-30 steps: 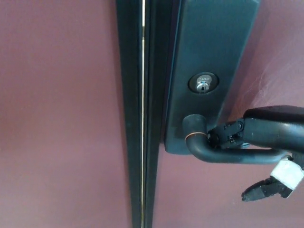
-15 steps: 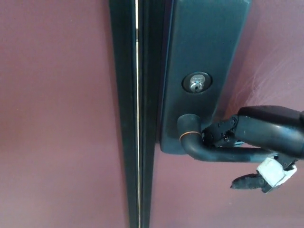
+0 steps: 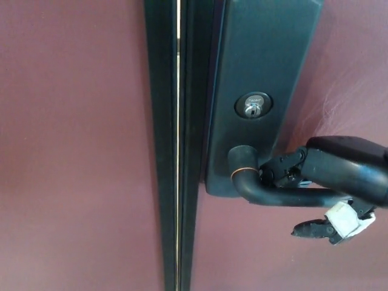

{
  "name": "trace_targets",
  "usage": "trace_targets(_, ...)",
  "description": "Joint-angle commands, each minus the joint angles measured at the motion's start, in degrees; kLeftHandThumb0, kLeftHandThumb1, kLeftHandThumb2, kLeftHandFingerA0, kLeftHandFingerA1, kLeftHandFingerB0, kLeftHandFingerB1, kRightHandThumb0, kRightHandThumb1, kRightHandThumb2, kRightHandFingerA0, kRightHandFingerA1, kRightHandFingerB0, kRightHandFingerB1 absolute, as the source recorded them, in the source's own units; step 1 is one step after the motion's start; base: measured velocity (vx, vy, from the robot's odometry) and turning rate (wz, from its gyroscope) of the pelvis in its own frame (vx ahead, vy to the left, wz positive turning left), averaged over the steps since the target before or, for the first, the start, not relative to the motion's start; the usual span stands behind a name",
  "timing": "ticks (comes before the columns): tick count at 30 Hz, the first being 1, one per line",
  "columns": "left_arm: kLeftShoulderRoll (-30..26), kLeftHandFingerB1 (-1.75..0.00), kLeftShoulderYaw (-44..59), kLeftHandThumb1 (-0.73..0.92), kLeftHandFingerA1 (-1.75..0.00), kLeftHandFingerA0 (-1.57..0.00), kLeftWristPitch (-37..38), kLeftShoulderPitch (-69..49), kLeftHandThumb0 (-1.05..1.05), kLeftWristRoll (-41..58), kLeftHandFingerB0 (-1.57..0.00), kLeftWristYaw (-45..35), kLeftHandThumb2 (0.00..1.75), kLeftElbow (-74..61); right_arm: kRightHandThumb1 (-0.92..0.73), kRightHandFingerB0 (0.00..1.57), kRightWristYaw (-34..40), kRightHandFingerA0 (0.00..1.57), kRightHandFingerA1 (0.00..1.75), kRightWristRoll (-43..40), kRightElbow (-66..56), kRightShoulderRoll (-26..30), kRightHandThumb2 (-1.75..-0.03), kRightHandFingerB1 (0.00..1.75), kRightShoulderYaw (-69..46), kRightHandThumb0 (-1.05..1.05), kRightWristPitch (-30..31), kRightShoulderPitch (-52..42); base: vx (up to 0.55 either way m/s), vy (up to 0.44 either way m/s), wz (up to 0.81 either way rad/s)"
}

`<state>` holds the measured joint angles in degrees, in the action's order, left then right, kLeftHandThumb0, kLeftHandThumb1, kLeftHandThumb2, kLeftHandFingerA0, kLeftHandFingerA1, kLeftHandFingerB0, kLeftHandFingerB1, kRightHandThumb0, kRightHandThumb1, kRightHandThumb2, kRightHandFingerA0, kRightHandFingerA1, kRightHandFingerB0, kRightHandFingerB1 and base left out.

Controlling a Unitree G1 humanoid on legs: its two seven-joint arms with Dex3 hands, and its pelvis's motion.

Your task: The robot walks towards the door handle and put its right hand on it and twist the handle

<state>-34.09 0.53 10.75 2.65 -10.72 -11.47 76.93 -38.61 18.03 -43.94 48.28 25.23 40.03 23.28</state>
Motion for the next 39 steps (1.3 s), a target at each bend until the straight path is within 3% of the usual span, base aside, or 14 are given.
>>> trace_targets(1, 0.4, -0.40, -0.4, 0.59, -0.48, -0.71, 0.0, -1.0, -0.36, -0.7, -0.53, 0.1, 0.58, 0.2, -0.56, 0.66, -2.9, 0.79, 0.56, -2.0, 0.4, -2.4, -0.57, 0.50, 1.9, -0.09, 0.3, -3.4, 0.00, 0.000, 0.00)
trace_targets(15, 0.4, -0.40, -0.9, 0.60, -0.48, -0.71, 0.0, -0.8, -0.36, -0.7, -0.53, -0.1, 0.58, 0.2, -0.55, 0.73, -2.8, 0.85, 0.60, 0.9, 0.6, -4.5, -0.58, 0.54, -0.5, -0.12, -2.7, -5.4, 0.00, 0.000, 0.00)
trace_targets(17, 0.5, -0.40, -0.8, 0.60, -0.48, -0.71, 0.2, -0.8, -0.36, -0.5, -0.52, 0.0, 0.58, 0.2, -0.54, 0.47, -3.6, 0.56, 0.45, 1.5, 0.4, -4.2, -0.55, 0.40, -0.6, -0.29, -1.7, -4.7, 0.00, 0.000, 0.00)
trace_targets(21, 0.5, -0.40, -0.7, 0.60, -0.48, -0.71, 0.3, -1.0, -0.36, -0.5, -0.52, 0.0, 0.58, 0.2, -0.54, 0.47, -4.2, 0.56, 0.45, 1.8, 0.2, -4.1, -0.55, 0.40, -0.6, -0.29, -1.4, -4.8, 0.00, 0.000, 0.00)
trace_targets(22, 0.6, -0.40, -0.9, 0.60, -0.48, -0.71, 0.3, -1.3, -0.37, -0.6, -0.51, 0.2, 0.58, 0.1, -0.46, 0.10, -7.8, 0.04, 0.26, 2.7, -0.4, -1.4, -0.80, 0.30, 0.5, -0.71, -0.9, -2.5, 0.00, 0.000, 0.00)
trace_targets(24, 0.6, -0.40, -1.0, 0.60, -0.48, -0.71, 0.4, -1.4, -0.37, -0.7, -0.52, 0.1, 0.58, 0.1, -0.59, 0.11, -9.7, 0.02, 0.22, 3.0, -1.0, 0.4, -0.59, 0.25, 0.5, -0.75, -1.1, -1.1, 0.00, 0.000, 0.00)
trace_targets(25, 0.6, -0.40, -1.0, 0.60, -0.48, -0.71, 0.4, -1.4, -0.37, -0.7, -0.52, 0.0, 0.58, 0.1, -0.47, 0.08, -9.7, 0.02, 0.19, 2.9, -1.1, 0.5, -0.86, 0.27, 0.2, -0.77, -1.0, -0.8, 0.00, 0.000, 0.00)
trace_targets(28, 0.5, -0.40, -1.1, 0.60, -0.48, -0.71, 0.8, -2.4, -0.37, -0.7, -0.53, -0.2, 0.58, 0.1, -0.49, 0.10, -10.4, 0.05, 0.17, 2.2, -2.6, 0.7, -0.85, 0.24, -0.8, -0.81, 0.3, -0.8, 0.00, 0.000, 0.00)
trace_targets(29, 0.5, -0.40, -1.0, 0.60, -0.48, -0.71, 0.8, -2.3, -0.36, -0.6, -0.52, -0.3, 0.58, 0.0, -0.61, 0.08, -10.8, 0.01, 0.23, 1.8, -2.7, 0.7, -0.58, 0.25, -1.4, -0.82, 0.6, -0.4, 0.00, 0.000, 0.00)
trace_targets(32, 0.4, -0.40, -0.9, 0.60, -0.48, -0.71, 0.7, -2.2, -0.36, -0.4, -0.52, -0.6, 0.58, 0.0, -0.61, 0.08, -11.5, 0.01, 0.23, 1.5, -2.5, 0.8, -0.59, 0.25, -2.3, -0.83, 0.9, 0.4, 0.00, 0.000, 0.00)
trace_targets(33, 0.4, -0.40, -0.9, 0.60, -0.48, -0.71, 0.6, -2.1, -0.36, -0.4, -0.52, -0.7, 0.58, 0.0, -0.48, 0.08, -12.0, 0.03, 0.16, 1.1, -2.4, 0.9, -0.87, 0.22, -3.1, -0.80, 1.3, 0.9, 0.00, 0.000, 0.00)
trace_targets(36, 0.4, -0.40, -1.0, 0.60, -0.48, -0.71, 0.5, -2.1, -0.36, -0.4, -0.52, -0.9, 0.58, -0.1, -0.49, 0.07, -13.1, 0.01, 0.17, 1.0, -2.8, 1.0, -0.69, 0.22, -4.3, -0.83, 2.2, 2.0, 0.00, 0.000, 0.00)
trace_targets(37, 0.4, -0.40, -1.0, 0.60, -0.48, -0.70, 0.5, -2.0, -0.36, -0.5, -0.52, -0.9, 0.58, 0.0, -0.49, 0.09, -13.5, 0.00, 0.10, 0.9, -3.1, 1.1, -0.88, 0.19, -4.7, -0.80, 2.4, 2.2, 0.00, 0.000, 0.00)
trace_targets(39, 0.3, -0.40, -0.9, 0.60, -0.48, -0.70, 0.4, -1.5, -0.36, -0.5, -0.52, -0.9, 0.58, 0.1, -0.51, 0.07, -13.7, 0.00, 0.03, 1.1, -2.6, 0.7, -0.87, 0.14, -4.7, -0.84, 2.6, 3.3, 0.00, 0.000, 0.00)
